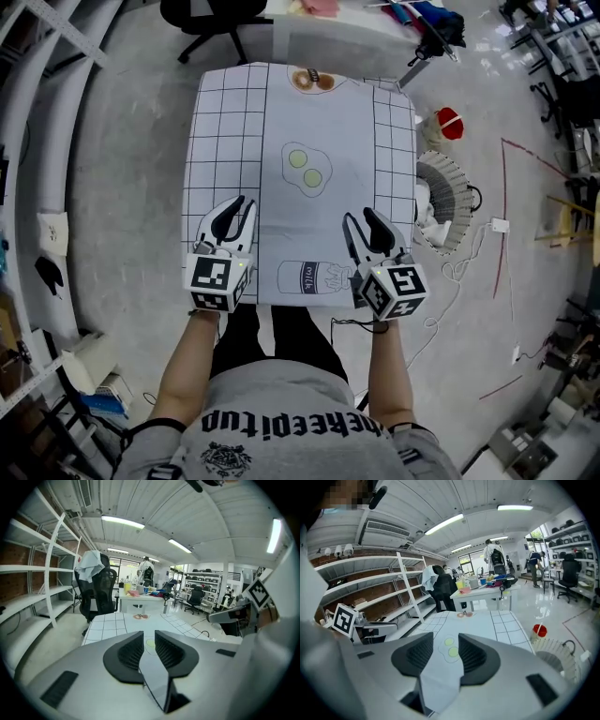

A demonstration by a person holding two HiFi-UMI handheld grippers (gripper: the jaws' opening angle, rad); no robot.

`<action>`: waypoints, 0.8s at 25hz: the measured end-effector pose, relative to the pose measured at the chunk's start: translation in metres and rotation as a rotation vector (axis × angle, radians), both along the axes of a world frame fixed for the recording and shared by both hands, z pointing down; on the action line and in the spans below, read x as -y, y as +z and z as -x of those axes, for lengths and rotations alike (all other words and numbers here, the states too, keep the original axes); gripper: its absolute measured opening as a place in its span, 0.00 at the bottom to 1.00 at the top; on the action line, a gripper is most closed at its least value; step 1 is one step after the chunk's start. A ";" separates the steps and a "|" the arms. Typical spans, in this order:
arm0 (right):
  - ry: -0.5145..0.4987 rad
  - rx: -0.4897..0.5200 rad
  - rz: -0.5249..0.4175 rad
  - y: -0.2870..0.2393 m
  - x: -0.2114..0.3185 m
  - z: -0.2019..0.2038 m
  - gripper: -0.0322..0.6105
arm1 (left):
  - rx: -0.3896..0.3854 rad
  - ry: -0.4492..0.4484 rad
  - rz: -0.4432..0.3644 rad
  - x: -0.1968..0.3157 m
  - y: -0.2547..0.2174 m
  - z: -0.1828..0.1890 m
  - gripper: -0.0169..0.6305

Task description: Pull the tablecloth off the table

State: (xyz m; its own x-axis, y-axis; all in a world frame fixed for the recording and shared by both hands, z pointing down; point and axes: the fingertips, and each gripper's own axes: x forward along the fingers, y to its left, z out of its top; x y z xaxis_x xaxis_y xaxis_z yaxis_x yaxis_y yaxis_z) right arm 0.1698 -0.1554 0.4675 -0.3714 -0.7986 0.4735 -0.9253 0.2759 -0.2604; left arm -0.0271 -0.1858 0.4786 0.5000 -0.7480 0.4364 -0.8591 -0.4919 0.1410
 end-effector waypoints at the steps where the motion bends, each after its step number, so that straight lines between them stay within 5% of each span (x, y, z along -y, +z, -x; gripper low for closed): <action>1: 0.003 0.011 0.015 0.006 0.002 -0.001 0.31 | 0.000 -0.004 0.017 0.001 0.006 0.000 0.16; 20: 0.031 -0.016 0.241 0.121 0.006 -0.038 0.42 | 0.092 -0.074 0.241 0.012 0.109 0.007 0.31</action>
State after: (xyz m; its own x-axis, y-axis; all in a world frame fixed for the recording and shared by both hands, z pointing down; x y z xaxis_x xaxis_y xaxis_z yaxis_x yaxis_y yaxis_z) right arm 0.2076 -0.1613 0.5881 -0.3391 -0.6731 0.6573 -0.9370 0.1789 -0.3002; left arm -0.0342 -0.1980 0.5872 0.3979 -0.6498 0.6477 -0.9060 -0.3892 0.1663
